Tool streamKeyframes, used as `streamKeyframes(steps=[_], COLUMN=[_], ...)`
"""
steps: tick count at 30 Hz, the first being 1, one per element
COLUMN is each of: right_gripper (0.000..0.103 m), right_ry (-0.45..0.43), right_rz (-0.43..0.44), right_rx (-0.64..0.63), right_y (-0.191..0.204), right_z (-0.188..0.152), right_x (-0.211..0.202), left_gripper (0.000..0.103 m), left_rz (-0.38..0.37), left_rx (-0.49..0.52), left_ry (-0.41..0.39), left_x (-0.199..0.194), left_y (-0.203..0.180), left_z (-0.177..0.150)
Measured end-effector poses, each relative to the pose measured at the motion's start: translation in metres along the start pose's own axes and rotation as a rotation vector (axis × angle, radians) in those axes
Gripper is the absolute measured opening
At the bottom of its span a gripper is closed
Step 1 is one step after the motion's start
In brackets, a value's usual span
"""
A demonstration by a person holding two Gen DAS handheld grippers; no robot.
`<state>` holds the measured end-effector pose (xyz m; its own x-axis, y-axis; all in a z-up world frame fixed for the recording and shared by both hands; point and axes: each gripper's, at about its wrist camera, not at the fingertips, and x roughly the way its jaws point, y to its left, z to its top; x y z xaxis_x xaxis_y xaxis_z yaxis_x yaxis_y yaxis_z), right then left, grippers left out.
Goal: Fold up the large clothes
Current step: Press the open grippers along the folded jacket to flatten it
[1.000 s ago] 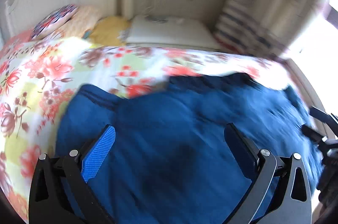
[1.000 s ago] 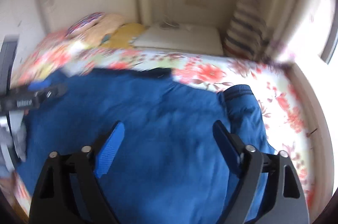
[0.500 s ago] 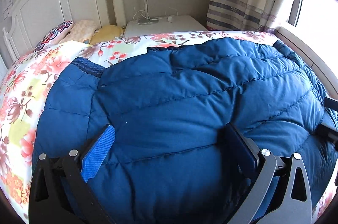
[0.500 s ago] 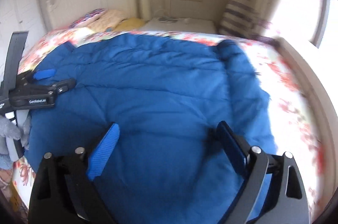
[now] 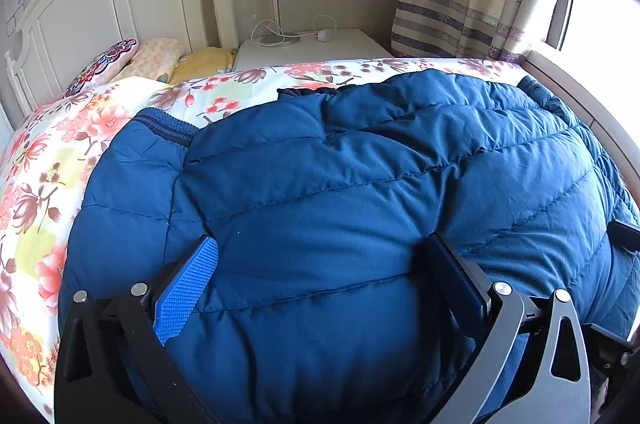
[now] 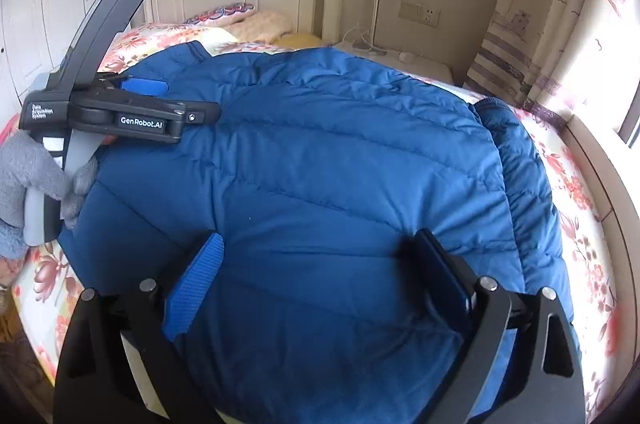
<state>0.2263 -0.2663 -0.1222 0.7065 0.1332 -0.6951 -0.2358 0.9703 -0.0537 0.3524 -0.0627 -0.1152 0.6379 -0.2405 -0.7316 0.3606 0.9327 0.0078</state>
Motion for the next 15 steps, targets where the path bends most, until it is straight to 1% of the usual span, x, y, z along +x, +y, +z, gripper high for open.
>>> streamKeyframes(steps=[2,5,7,8,10,13,15], right_gripper=[0.093,0.093,0.093,0.093,0.093,0.094,0.094], right_ry=[0.006,-0.048,-0.059,-0.064,-0.085,-0.116,-0.084], right_rz=[-0.013,-0.017,-0.051,-0.074,-0.073,-0.082,-0.082], right_rx=[0.025,0.103,0.124,0.126,0.128,0.067,0.032], right_y=[-0.009,-0.029,-0.043,-0.048,-0.054,-0.054,-0.054], right_z=[0.006,0.020,0.035,0.046,0.069,0.111,0.132], right_x=[-0.007,-0.018,-0.018,-0.016,-0.013,0.001,0.027], left_gripper=[0.099,0.099,0.099,0.099,0.099,0.099,0.099], left_rz=[0.000,0.000,-0.001,-0.001,-0.001,0.000,0.000], left_rx=[0.000,0.000,0.000,-0.001,-0.001,0.000,-0.001], left_ry=[0.000,-0.001,0.000,0.000,0.000,0.000,0.000], left_x=[0.000,0.000,0.000,0.000,0.000,0.000,0.000], left_y=[0.000,0.000,0.000,0.000,0.000,0.000,0.000], left_z=[0.000,0.000,0.000,0.000,0.000,0.000,0.000])
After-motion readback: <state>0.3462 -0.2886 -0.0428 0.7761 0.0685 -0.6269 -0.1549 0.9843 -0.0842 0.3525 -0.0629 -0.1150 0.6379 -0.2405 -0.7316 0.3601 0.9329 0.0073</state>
